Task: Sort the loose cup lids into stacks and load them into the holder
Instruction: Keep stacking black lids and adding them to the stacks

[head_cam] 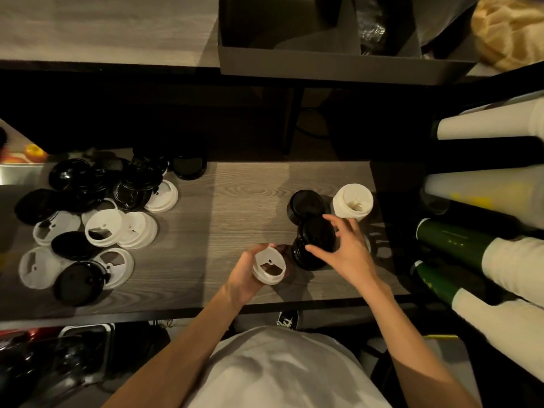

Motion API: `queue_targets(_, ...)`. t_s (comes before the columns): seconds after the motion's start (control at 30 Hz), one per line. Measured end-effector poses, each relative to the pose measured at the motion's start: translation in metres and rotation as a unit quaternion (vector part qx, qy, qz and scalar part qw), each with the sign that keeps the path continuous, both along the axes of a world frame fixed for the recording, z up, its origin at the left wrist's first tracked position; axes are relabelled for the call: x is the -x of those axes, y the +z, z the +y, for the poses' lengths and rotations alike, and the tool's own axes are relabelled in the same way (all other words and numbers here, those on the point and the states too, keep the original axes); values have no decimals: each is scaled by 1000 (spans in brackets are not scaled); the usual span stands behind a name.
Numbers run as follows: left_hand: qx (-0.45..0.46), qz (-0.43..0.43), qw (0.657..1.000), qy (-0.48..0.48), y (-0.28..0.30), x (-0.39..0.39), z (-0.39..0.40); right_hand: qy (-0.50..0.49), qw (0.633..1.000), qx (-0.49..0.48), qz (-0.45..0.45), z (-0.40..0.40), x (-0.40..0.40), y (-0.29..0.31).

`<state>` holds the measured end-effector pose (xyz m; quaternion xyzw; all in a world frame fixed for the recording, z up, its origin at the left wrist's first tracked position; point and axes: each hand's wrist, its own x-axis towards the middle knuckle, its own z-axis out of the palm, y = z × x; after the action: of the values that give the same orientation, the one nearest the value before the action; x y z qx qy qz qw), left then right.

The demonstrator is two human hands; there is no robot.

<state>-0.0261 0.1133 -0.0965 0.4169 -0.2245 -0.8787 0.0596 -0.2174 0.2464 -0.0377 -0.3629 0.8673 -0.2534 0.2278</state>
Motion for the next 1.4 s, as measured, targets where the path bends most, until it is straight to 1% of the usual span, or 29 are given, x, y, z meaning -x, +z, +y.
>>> queue_targets(0.07, 18, -13, 1000, 15, 2, 5, -5, -12, 1000, 3, 15, -11, 11, 5)
queue_targets(0.17, 29, -20, 999, 39, 5, 18, -20, -1, 999, -22, 41, -43, 25, 15)
queue_targets(0.27, 25, -26, 997, 62, 7, 33, -34, 70, 995, -43, 53, -70, 36, 19)
queue_targets(0.4, 27, -11, 998, 49, 19, 48, -41, 150, 986, -71, 33, -84, 57, 14)
queue_targets(0.5, 45, -26, 998, 37, 22, 55, -42, 188, 976, -100, 35, -90, 67, 11)
queue_targets(0.63, 64, -33, 997, 17, 21, 63, -43, 217, 968, -117, 52, -96, 74, 8)
queue_targets(0.73, 67, -34, 997, 9, 24, 66, -43, 208, 970, -121, 39, -98, 75, 3)
queue_targets(0.87, 71, -36, 997, -1, 25, 67, -42, 191, 976, -94, 42, -94, 72, -4)
queue_targets(0.97, 89, -39, 995, -9, 33, 67, -41, 195, 975, -95, 43, -93, 71, -4)
queue_targets(1.07, 111, -43, 992, 33, 37, 61, -46, 189, 977, -88, 36, -90, 69, 4)
queue_targets(1.13, 93, -32, 992, 79, 38, 53, -51, 162, 985, -18, 49, -85, 62, 13)
queue_targets(1.17, 76, -24, 992, 93, 39, 50, -52, 150, 988, 27, 37, -80, 55, 19)
queue_targets(1.2, 61, -13, 993, 96, 42, 48, -51, 148, 987, 59, 6, -75, 47, 25)
queue_targets(1.27, 51, 16, 996, 73, 48, 51, -46, 187, 978, 70, -60, -66, 30, 36)
queue_targets(1.3, 57, 25, 997, 55, 52, 55, -42, 212, 973, 62, -70, -62, 23, 41)
queue_targets(1.33, 62, 28, 997, 41, 57, 60, -39, 226, 970, 57, -67, -59, 19, 44)
queue_targets(1.4, 66, 43, 997, 15, 65, 70, -33, 224, 971, 59, -52, -51, 17, 49)
